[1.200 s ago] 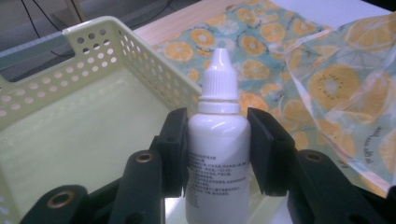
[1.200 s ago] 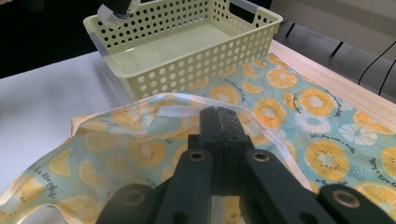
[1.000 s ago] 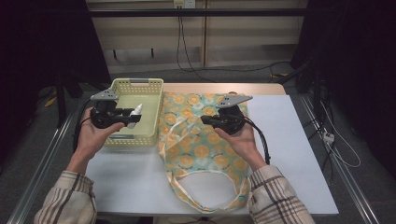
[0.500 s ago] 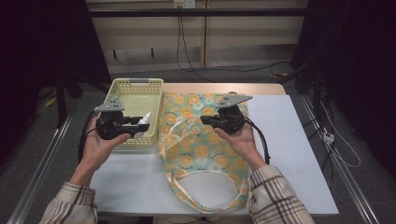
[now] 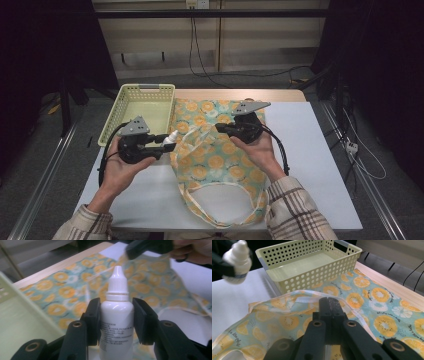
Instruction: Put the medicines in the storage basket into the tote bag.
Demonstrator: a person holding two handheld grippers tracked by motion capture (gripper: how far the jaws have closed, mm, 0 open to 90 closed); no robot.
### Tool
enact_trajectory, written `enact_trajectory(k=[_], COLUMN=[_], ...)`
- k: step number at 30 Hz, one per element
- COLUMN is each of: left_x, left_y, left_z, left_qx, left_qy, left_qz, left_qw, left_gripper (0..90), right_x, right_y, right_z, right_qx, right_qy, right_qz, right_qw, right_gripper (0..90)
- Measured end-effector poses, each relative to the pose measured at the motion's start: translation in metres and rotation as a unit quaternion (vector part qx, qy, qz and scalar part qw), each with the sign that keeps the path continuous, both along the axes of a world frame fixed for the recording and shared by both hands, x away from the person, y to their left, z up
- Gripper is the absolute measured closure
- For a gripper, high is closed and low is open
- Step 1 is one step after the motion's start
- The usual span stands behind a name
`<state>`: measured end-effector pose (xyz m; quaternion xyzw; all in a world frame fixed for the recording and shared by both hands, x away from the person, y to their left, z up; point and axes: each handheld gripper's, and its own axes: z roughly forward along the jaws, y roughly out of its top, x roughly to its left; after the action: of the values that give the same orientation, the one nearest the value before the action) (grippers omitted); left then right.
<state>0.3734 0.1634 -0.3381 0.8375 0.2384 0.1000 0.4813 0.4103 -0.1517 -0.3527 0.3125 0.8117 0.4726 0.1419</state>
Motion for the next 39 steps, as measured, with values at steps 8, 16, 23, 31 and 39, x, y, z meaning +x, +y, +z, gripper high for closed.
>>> enact_trajectory(k=[8,16,23,31,39], left_x=[-0.008,-0.005,0.014,0.037,0.048], left_y=[-0.044,-0.089,-0.114,-0.125,-0.134], left_z=[-0.015,-0.035,-0.064,-0.089,-0.102], left_qx=[0.013,0.047,0.038,0.069,0.093], left_qy=[0.021,0.026,0.051,0.054,0.045], left_qz=[-0.040,-0.076,-0.068,-0.034,-0.029], left_qw=[0.9989,0.9956,0.9956,0.9955,0.9942], left_gripper=[60.3,60.3,60.3,60.2,60.1], right_x=[0.002,0.001,0.001,0.001,0.002], right_y=[-0.002,-0.004,-0.006,-0.008,-0.007], right_z=[0.001,0.003,0.003,0.003,0.001], right_qx=[-0.009,-0.005,-0.005,-0.009,-0.008], right_qy=[-0.001,-0.003,-0.005,-0.004,-0.003], right_qz=[-0.002,-0.004,-0.011,-0.017,-0.018], right_qw=[1.0000,1.0000,0.9999,0.9998,0.9998], right_gripper=[90.0,90.0,90.0,90.0,90.0])
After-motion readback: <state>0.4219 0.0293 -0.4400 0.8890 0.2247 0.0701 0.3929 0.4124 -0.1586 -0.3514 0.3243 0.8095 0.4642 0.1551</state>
